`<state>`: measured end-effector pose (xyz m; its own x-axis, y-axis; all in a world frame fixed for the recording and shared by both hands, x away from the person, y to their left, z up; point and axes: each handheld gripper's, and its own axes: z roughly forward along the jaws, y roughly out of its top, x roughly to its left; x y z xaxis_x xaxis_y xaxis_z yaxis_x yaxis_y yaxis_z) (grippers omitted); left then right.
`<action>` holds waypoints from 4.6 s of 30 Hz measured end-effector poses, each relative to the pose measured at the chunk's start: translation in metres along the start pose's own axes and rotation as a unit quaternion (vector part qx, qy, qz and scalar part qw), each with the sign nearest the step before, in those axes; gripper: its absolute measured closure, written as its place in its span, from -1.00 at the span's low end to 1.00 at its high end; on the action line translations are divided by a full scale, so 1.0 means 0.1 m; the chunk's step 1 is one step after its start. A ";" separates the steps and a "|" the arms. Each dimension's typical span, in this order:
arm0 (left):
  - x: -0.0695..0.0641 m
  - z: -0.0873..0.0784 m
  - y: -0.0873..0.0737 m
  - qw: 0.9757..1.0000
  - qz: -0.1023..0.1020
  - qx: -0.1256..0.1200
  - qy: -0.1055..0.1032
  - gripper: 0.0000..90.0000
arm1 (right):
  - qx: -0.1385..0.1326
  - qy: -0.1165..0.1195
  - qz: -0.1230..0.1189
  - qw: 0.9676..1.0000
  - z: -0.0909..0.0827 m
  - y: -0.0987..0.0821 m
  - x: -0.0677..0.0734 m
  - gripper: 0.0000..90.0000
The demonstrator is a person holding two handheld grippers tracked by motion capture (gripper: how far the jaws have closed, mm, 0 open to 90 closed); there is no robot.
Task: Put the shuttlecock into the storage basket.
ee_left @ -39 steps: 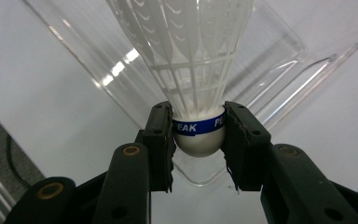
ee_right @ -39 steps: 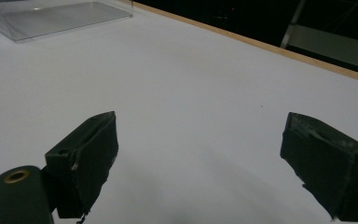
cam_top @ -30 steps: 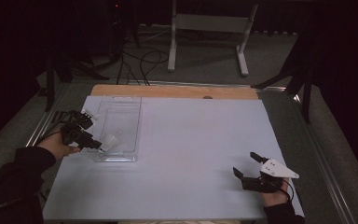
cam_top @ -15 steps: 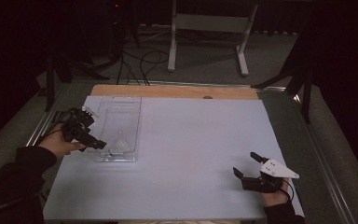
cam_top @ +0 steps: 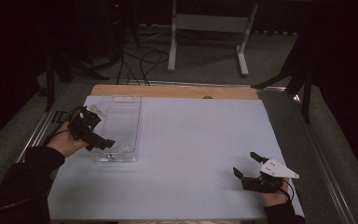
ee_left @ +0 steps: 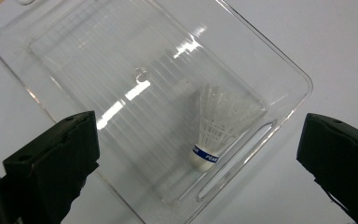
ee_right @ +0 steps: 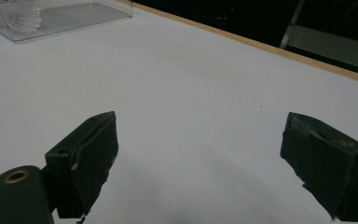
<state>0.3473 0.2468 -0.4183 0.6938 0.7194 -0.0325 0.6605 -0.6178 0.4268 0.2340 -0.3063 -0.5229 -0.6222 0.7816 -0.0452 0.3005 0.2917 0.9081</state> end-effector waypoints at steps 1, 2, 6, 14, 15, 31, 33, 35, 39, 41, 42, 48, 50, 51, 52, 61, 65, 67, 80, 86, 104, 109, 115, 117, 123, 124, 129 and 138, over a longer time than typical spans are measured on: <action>-0.01 0.00 0.01 1.000 0.004 -0.005 -0.004 -1.00 | 0.000 0.000 -0.001 1.000 0.00 0.00 0.00 -0.75; -0.03 0.01 0.02 1.000 0.004 -0.010 -0.004 -1.00 | 0.001 0.000 -0.001 1.000 0.00 0.00 0.00 -0.75; -0.08 0.01 0.06 0.999 0.016 -0.025 -0.014 -1.00 | 0.001 0.000 -0.002 1.000 0.00 0.00 0.00 -0.75; -0.17 0.03 0.19 0.999 0.020 -0.043 -0.022 -1.00 | 0.001 0.001 -0.002 1.000 0.00 0.00 0.00 -0.75; -0.18 0.03 0.21 0.998 0.023 -0.045 -0.021 -1.00 | 0.001 0.001 -0.002 1.000 0.00 0.00 0.00 -0.75; -0.49 0.13 0.58 0.994 0.071 -0.070 -0.041 -1.00 | 0.003 0.000 0.000 1.000 0.00 -0.01 0.00 -0.75; -0.54 0.15 0.62 0.993 0.076 -0.073 -0.046 -1.00 | 0.004 0.002 -0.001 1.000 0.01 -0.01 0.00 -0.75; -0.59 0.17 0.66 0.993 0.082 -0.073 -0.049 -1.00 | 0.003 0.002 -0.001 1.000 0.00 -0.01 0.00 -0.75; -0.69 0.21 0.74 0.991 0.097 -0.072 -0.062 -1.00 | 0.003 0.001 -0.001 1.000 0.00 -0.01 0.00 -0.75; -0.74 0.23 0.78 0.989 0.105 -0.077 -0.067 -1.00 | 0.003 0.002 -0.001 1.000 0.00 -0.01 0.00 -0.75; -0.77 0.23 0.79 0.988 0.111 -0.077 -0.069 -1.00 | 0.003 0.002 -0.001 1.000 0.00 -0.01 0.00 -0.75; -0.91 0.28 0.86 0.984 0.130 -0.083 -0.090 -1.00 | 0.004 0.005 0.000 1.000 0.01 -0.01 0.01 -0.75; -0.96 0.31 0.87 0.983 0.139 -0.082 -0.091 -1.00 | 0.004 0.005 0.000 1.000 0.01 -0.01 0.01 -0.75; -0.99 0.32 0.88 0.982 0.143 -0.081 -0.095 -1.00 | 0.004 0.005 0.000 1.000 0.01 -0.01 0.01 -0.75; -1.01 0.34 0.89 0.981 0.145 -0.081 -0.096 -1.00 | 0.004 0.004 0.000 1.000 0.01 -0.01 0.00 -0.75; -1.21 0.54 0.92 0.976 0.165 -0.075 -0.122 -1.00 | 0.003 0.004 -0.001 1.000 0.00 -0.01 0.00 -0.75; -1.28 0.62 0.92 0.974 0.169 -0.075 -0.135 -1.00 | 0.003 0.005 0.000 1.000 0.00 -0.01 0.00 -0.75; -1.32 0.65 0.91 0.972 0.173 -0.074 -0.141 -1.00 | 0.003 0.005 -0.001 1.000 0.00 -0.01 0.00 -0.75; -1.50 0.89 0.72 0.966 0.193 -0.065 -0.160 -1.00 | 0.004 0.007 0.000 1.000 0.00 -0.01 0.00 -0.75; -1.55 0.97 0.59 0.963 0.200 -0.060 -0.168 -1.00 | 0.005 0.008 0.000 1.000 0.00 -0.01 0.00 -0.75; -1.47 1.04 0.10 0.968 0.182 -0.057 -0.162 -1.00 | 0.006 0.013 -0.002 1.000 0.01 0.00 0.01 -0.75; -1.41 1.05 -0.04 0.969 0.176 -0.052 -0.166 -1.00 | 0.007 0.014 -0.002 1.000 0.02 -0.01 0.01 -0.75; -1.35 1.06 -0.20 0.972 0.158 -0.054 -0.165 -1.00 | 0.006 0.014 -0.001 1.000 0.01 0.00 0.01 -0.75; -1.32 1.03 -0.25 0.973 0.155 -0.058 -0.160 -1.00 | 0.006 0.014 -0.002 1.000 0.01 0.00 0.01 -0.75; -1.22 0.94 -0.42 0.977 0.130 -0.083 -0.149 -1.00 | 0.008 0.016 -0.002 1.000 0.02 -0.01 0.01 -0.75; -1.21 0.92 -0.44 0.977 0.125 -0.089 -0.150 -1.00 | 0.008 0.016 -0.002 1.000 0.02 -0.01 0.01 -0.75; -1.10 0.86 -0.60 0.979 0.101 -0.113 -0.139 -1.00 | 0.010 0.016 -0.003 1.000 0.02 -0.01 0.02 -0.75; -1.01 0.84 -0.81 0.984 0.071 -0.117 -0.115 -1.00 | 0.012 0.019 -0.003 1.000 0.03 -0.01 0.02 -0.75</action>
<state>0.2482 0.1974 -0.5257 0.8387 0.5238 -0.1490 0.4863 -0.5974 0.6376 0.2348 -0.3032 -0.5256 -0.6505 0.7587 -0.0339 0.3146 0.3097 0.8973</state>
